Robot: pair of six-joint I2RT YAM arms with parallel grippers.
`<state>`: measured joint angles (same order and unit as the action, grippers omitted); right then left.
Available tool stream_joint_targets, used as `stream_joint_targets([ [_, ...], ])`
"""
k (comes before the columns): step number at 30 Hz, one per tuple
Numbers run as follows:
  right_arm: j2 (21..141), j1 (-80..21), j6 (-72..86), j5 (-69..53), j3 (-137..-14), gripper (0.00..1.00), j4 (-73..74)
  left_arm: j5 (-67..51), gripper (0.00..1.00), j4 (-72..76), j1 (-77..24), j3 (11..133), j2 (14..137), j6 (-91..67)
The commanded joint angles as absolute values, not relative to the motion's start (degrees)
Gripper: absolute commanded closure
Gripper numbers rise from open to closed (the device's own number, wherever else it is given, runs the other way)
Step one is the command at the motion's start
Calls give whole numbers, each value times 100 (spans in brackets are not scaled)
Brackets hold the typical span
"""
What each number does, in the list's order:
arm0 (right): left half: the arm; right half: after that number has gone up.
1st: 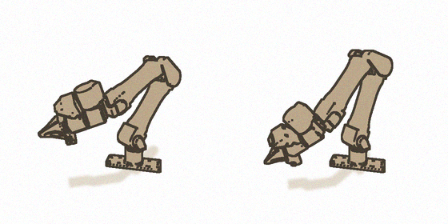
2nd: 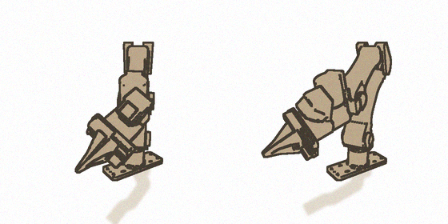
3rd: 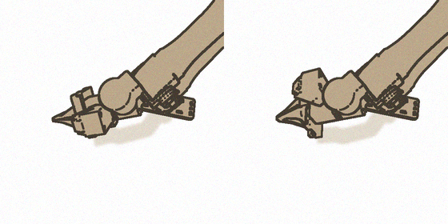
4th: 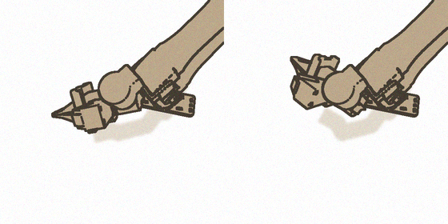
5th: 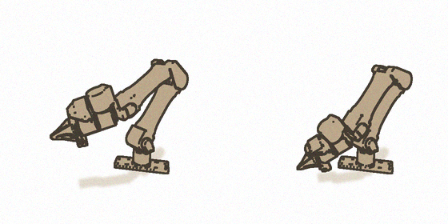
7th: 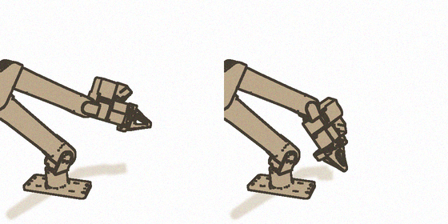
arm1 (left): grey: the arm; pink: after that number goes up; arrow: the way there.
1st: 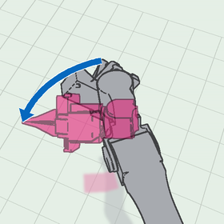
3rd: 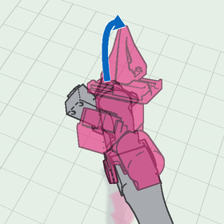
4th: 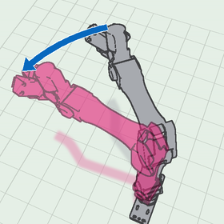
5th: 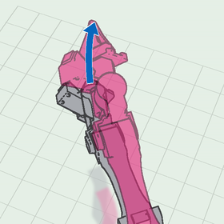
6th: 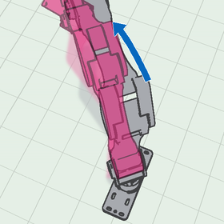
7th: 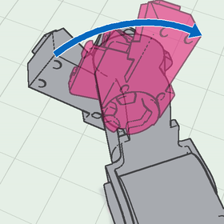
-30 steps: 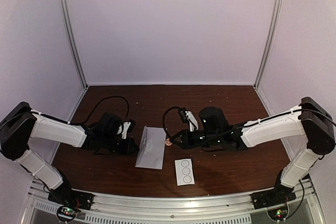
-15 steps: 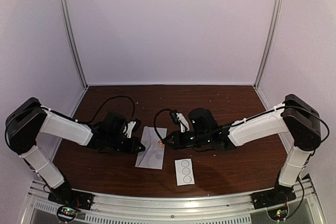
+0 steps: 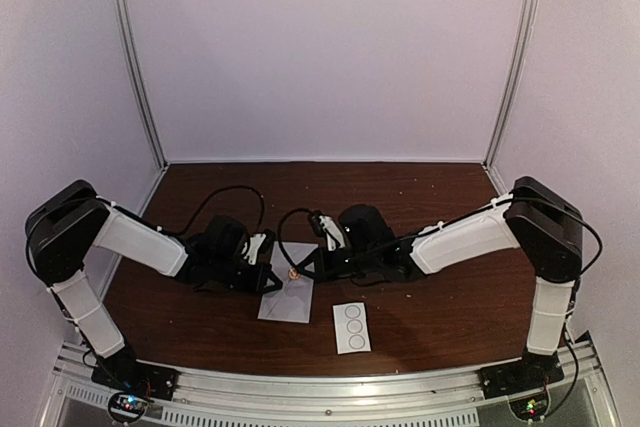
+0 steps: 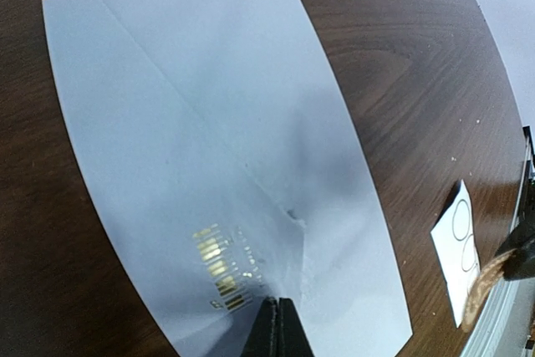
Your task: Place the letter into the envelope and seal it
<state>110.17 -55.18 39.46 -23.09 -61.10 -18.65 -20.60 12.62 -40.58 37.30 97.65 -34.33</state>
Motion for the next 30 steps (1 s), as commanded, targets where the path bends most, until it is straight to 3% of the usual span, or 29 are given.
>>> stream_joint_targets([
  [1, 11304, -5415, 4066, -2313, -6324, 100, -1748, -2107, 100, 1462, -4052, 3739, 9830, -3336],
  [30, 12311, -5186, 3998, -2556, -7066, 100, -1777, -2212, 100, 1476, -4052, 3727, 9932, -3349],
])
